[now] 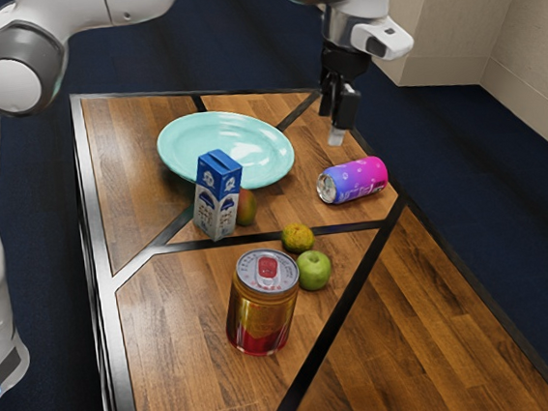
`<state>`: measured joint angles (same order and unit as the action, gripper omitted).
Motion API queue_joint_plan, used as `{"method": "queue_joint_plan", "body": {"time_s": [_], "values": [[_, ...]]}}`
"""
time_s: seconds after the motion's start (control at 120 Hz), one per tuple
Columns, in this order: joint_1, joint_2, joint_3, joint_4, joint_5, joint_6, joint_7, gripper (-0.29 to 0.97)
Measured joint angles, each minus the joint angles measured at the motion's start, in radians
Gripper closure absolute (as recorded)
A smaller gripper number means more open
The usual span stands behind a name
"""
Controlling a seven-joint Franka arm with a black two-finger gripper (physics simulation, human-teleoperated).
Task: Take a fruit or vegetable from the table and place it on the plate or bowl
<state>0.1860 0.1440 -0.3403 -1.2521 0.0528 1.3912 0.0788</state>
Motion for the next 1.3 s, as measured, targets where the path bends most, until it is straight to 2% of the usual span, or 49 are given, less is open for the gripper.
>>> {"method": "queue_joint_plan", "body": {"time_s": [0.225,0.283,0.383,0.467,0.55,0.667,0.8,0.983,1.15,1.225,1.3], "values": [[0.016,0.039,0.008,-0.006,0.026,0.014,-0.013,0.00],[0.010,0.069,0.002,0.039,0.038,0.034,-0.015,0.00],[-0.010,0.211,-0.052,0.233,0.053,0.056,-0.005,0.00],[-0.057,0.272,-0.071,0.334,0.110,0.068,0.023,0.00],[-0.071,0.287,-0.089,0.360,0.145,0.077,0.051,0.00],[-0.071,0.293,-0.163,0.376,0.169,0.085,0.075,0.00],[-0.083,0.317,-0.183,0.383,0.179,0.106,0.089,0.00],[-0.102,0.383,-0.244,0.480,0.181,0.117,0.097,0.00],[-0.123,0.354,-0.241,0.494,0.182,0.124,0.100,0.00],[-0.195,0.350,-0.155,0.496,0.175,0.126,0.101,0.00],[-0.217,0.351,-0.107,0.487,0.149,0.128,0.101,0.00]]}}
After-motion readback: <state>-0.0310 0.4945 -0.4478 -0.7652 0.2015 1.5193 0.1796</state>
